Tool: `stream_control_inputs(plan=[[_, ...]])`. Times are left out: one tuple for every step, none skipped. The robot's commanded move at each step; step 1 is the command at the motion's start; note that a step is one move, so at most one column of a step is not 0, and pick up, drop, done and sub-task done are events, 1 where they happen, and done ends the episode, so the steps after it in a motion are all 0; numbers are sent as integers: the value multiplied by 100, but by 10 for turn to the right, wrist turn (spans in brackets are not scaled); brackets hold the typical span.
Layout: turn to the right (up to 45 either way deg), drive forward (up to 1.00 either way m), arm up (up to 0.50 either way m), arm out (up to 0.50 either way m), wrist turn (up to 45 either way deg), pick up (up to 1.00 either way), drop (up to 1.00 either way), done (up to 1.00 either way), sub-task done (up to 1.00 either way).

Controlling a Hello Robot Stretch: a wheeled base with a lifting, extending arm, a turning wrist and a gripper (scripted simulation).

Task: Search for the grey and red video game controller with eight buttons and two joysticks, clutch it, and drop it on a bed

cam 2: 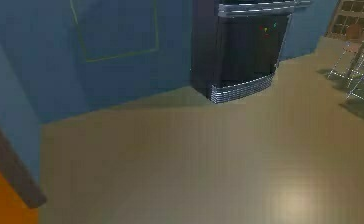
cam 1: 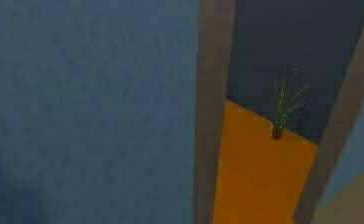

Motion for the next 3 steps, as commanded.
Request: stream_control_inputs(plan=[[450, 0, 0, 0, 0, 0, 0, 0, 0], [450, 0, 0, 0, 0, 0, 0, 0, 0], [330, 0, 0, 0, 0, 0, 0, 0, 0]])
